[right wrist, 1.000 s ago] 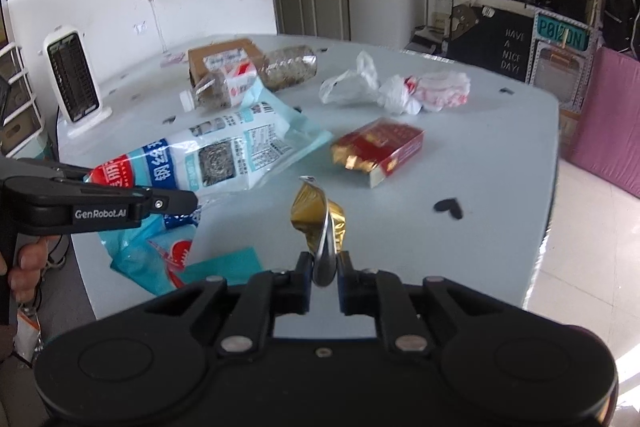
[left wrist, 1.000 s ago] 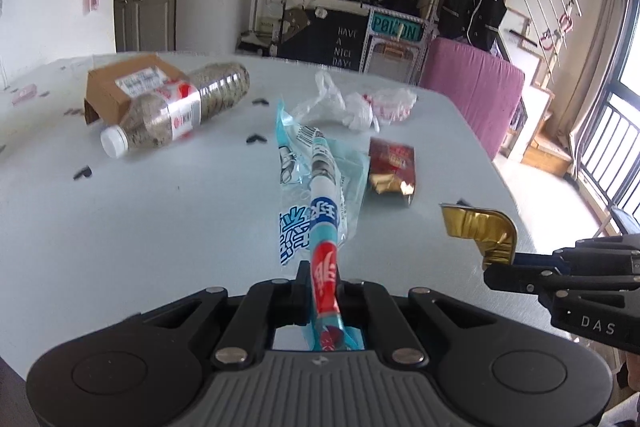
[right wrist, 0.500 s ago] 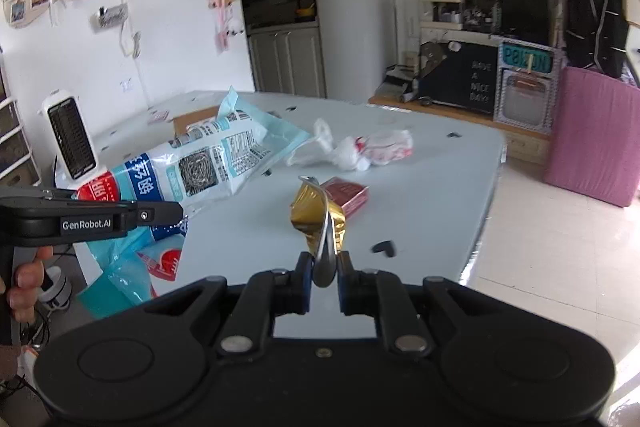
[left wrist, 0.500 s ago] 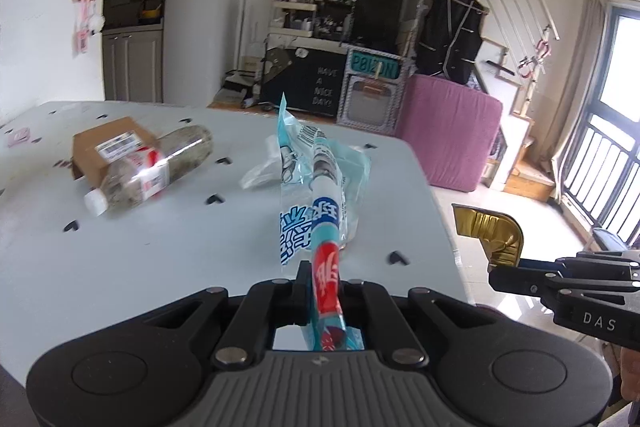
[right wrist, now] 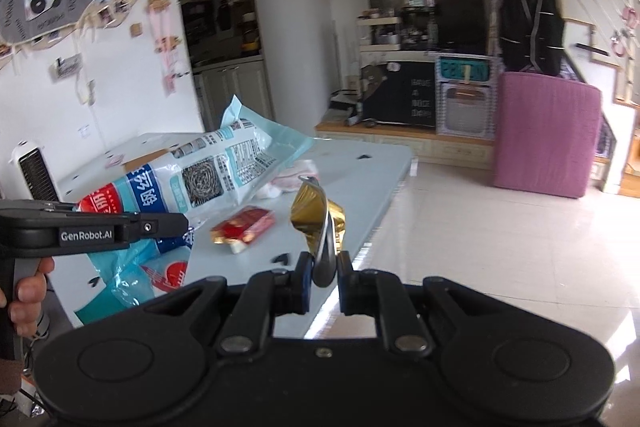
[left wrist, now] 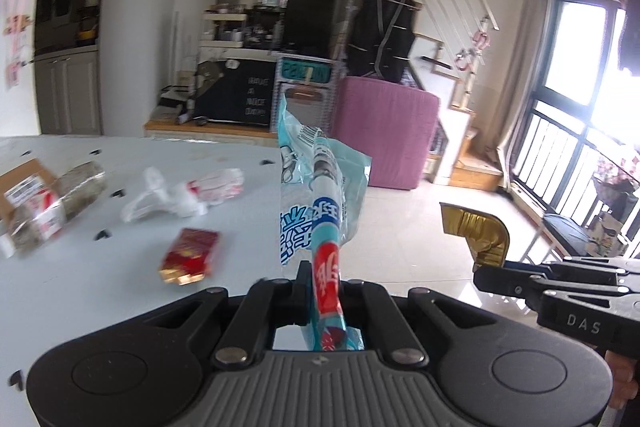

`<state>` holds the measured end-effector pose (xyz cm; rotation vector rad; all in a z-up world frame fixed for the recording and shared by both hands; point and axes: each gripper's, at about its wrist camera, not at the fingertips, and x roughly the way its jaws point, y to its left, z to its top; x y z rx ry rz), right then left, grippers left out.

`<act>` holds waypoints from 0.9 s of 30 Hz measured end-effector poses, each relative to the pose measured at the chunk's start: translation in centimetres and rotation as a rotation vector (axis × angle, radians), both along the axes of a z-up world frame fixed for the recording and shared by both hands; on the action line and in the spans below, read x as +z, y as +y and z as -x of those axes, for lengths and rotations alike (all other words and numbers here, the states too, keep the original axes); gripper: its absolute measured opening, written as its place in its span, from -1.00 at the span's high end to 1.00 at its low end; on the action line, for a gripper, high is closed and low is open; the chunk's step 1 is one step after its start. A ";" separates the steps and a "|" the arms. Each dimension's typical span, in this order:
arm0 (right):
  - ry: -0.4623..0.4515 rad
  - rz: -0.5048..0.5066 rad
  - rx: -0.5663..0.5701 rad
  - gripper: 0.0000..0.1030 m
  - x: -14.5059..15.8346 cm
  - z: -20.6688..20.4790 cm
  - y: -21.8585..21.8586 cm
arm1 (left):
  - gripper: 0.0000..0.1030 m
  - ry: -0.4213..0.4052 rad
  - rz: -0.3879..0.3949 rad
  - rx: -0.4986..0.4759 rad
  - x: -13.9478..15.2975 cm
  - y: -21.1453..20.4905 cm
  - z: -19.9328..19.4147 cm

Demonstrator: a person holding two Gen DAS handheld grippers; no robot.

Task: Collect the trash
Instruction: 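Carry the blue-white packet and gold wrapper with both tools over the wastebasket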

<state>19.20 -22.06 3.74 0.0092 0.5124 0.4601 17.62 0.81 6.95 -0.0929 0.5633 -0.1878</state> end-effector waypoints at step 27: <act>0.164 -0.033 -0.289 0.75 -8.7 -2.2 -17.1 | 0.90 0.294 -0.009 -0.258 -11.5 -17.9 -8.5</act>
